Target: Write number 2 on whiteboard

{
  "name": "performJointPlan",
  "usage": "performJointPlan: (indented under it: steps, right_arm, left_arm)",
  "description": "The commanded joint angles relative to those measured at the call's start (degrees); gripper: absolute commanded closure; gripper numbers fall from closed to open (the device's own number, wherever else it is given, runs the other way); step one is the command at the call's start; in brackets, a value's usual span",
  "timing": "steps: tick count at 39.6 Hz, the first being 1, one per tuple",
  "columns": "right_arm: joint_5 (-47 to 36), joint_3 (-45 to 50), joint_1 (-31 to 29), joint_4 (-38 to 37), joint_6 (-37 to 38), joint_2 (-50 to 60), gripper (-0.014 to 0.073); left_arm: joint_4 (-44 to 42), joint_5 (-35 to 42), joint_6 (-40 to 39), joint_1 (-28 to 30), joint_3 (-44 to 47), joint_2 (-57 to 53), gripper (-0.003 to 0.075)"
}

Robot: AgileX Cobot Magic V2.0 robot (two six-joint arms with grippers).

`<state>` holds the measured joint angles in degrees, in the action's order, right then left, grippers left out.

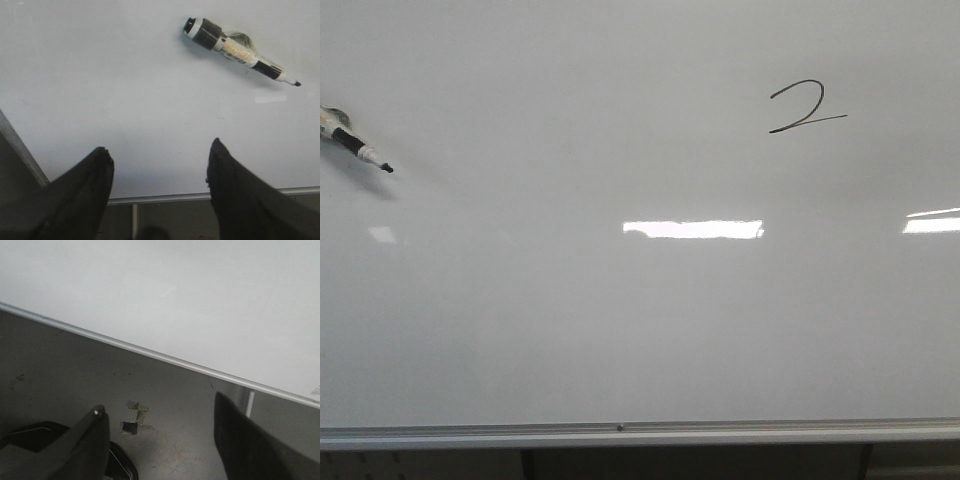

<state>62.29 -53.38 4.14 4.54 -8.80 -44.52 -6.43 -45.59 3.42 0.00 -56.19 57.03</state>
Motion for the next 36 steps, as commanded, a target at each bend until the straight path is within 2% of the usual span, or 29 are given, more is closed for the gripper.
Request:
performJointPlan:
  steps: [1, 9, 21, 30, 33, 36]
  right_arm:
    - [-2.51, -1.22, -0.29, -3.34, 5.70, 2.21, 0.0120]
    - [-7.14, 1.57, -0.29, -3.39, 6.55, 8.36, 0.0120]
    - [-11.60, 6.98, -0.29, -3.28, 6.49, 16.65, 0.0120]
    - [-13.55, 8.20, -0.29, -3.28, 6.45, 18.35, 0.0120]
    - [-13.55, 8.33, -0.29, -3.28, 6.45, 18.35, 0.0140]
    - [-13.55, 8.45, -0.29, -3.28, 6.45, 18.35, 0.0202]
  left_arm:
    - [-1.48, 0.59, -1.69, -2.66, -2.01, -4.34, 0.0309]
    - [-2.13, -0.96, -2.22, -6.86, -0.61, -13.25, 0.0309]
    - [-2.03, -0.73, -6.84, -6.87, 5.41, -25.38, 0.0309]
    - [-2.03, 1.43, -6.84, -6.87, 8.80, -28.45, 0.0309]
    - [-1.81, 2.08, -6.84, -6.87, 8.80, -28.45, 0.0316]
    - [-1.28, 2.60, -6.84, -6.87, 8.80, -28.45, 0.0358]
